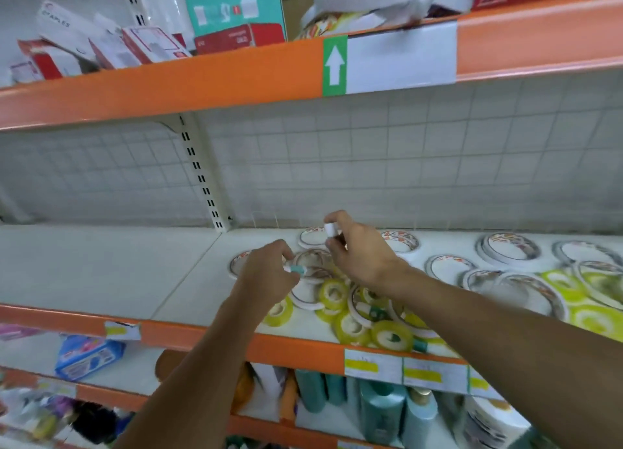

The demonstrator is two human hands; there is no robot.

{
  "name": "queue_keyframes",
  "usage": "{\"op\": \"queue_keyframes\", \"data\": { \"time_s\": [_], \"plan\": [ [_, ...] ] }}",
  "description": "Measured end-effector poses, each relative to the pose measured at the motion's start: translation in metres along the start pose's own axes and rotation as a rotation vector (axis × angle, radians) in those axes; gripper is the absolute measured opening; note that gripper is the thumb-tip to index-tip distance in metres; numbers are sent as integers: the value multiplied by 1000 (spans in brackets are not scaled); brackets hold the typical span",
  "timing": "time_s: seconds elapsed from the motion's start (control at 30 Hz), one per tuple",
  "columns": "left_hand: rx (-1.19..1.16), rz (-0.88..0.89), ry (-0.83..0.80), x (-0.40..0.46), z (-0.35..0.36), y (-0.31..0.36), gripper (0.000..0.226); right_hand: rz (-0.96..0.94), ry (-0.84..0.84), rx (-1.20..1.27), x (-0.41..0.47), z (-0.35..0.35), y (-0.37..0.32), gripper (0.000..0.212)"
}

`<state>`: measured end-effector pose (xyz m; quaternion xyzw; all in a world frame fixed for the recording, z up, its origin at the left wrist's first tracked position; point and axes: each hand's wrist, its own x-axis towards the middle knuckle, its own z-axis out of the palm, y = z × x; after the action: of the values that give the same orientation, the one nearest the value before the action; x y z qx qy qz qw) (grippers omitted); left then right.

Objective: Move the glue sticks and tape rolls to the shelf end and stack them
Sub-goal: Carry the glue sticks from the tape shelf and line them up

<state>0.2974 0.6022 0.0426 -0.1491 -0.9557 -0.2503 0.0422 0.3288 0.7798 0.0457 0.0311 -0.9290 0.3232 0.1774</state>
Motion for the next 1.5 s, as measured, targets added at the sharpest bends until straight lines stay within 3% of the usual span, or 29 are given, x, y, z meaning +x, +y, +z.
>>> {"op": "queue_keyframes", "data": {
  "time_s": [0.1,0.5,0.6,0.9,1.2,1.37,1.5],
  "plan": [
    [-122,21,59,3,-2,16,20,38,-20,-10,-9,-6,12,34],
    [-451,100,-114,24,19,42,20,186,10,-134,-29,-37,31,37],
    [-329,191,-74,28,26,50,12,197,1,-218,-31,-45,39,26],
    [93,464,-53,22,39,94,35,225,-34,-439,-52,-70,53,27],
    [185,579,-125,23,56,122,47,303,-35,-562,-81,-98,69,25],
    [291,630,-80,8,61,142,28,316,-32,-638,-99,-107,77,26],
    [271,674,-42,2,67,156,26,333,-25,-655,-112,-121,80,30]
  ]
}}
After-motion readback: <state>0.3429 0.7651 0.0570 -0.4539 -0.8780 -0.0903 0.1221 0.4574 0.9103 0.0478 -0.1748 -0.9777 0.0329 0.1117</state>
